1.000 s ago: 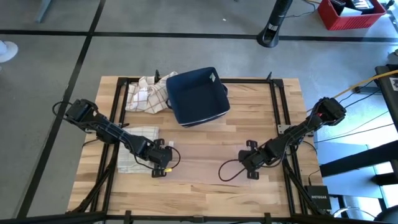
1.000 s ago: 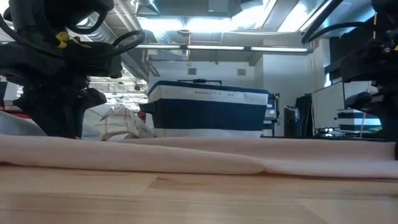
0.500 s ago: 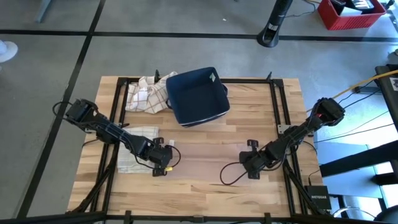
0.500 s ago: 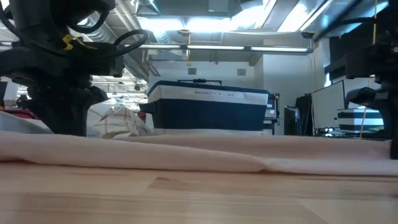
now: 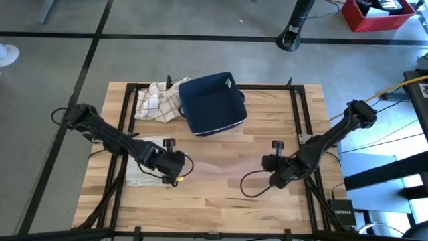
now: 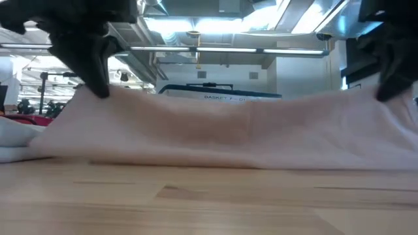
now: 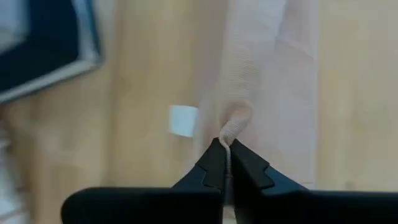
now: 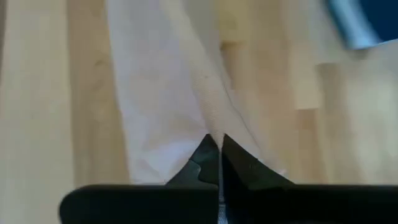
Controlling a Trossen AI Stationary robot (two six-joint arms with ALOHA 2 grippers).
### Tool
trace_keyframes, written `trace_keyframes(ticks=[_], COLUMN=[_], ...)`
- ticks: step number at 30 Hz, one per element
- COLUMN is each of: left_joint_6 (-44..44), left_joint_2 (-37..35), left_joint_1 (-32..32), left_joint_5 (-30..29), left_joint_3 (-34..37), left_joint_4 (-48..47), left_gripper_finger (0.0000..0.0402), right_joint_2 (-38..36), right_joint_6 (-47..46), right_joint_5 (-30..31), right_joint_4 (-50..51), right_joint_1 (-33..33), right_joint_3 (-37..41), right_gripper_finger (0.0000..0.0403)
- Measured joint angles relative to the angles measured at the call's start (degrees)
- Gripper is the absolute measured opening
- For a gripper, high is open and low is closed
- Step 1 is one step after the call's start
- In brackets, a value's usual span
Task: Fold towel
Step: Fold the pink towel on the table
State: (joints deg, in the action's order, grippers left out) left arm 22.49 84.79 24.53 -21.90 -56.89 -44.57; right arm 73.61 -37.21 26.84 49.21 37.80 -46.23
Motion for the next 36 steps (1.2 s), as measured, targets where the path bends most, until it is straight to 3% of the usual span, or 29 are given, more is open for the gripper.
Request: trace_keyframes(ticks=[4,12,19,22,26,29,36], left_joint_6=[0.0,-2.9,-2.0,-1.4,2.3,3.7,4.3], left_joint_2=[-0.1,-0.1,1.2,4.5,10.0,13.4,15.8], left_joint_1=[-1.1,-3.2,8.9,13.8,18.2,19.5,19.5], left_joint_5=[-5.1,-18.7,-25.1,-25.2,-22.4,-18.3,-10.2], left_joint_3=[-1.1,-2.8,-2.4,1.4,4.2,4.2,4.2], left_joint_4=[-6.0,-7.4,-2.9,1.9,8.4,11.5,19.5], left_gripper_finger=[0.0,0.0,0.0,0.0,0.0,0.0,0.0002], right_joint_2=[-2.9,-6.3,-2.7,1.7,7.7,11.0,13.0], right_joint_6=[-2.0,-1.5,0.1,-1.0,-7.7,-11.9,-12.1], right_joint_5=[3.8,10.7,15.4,16.0,11.4,9.2,1.6], right_joint_4=[4.6,9.4,-0.5,-7.3,-13.2,-14.3,-17.9], right_joint_1=[-0.6,-6.0,5.3,10.2,14.7,17.1,18.0], right_joint_3=[0.0,-0.8,2.3,6.7,10.9,10.9,10.1], right_gripper_finger=[0.0,0.0,0.0,0.0,0.0,0.0,0.0015])
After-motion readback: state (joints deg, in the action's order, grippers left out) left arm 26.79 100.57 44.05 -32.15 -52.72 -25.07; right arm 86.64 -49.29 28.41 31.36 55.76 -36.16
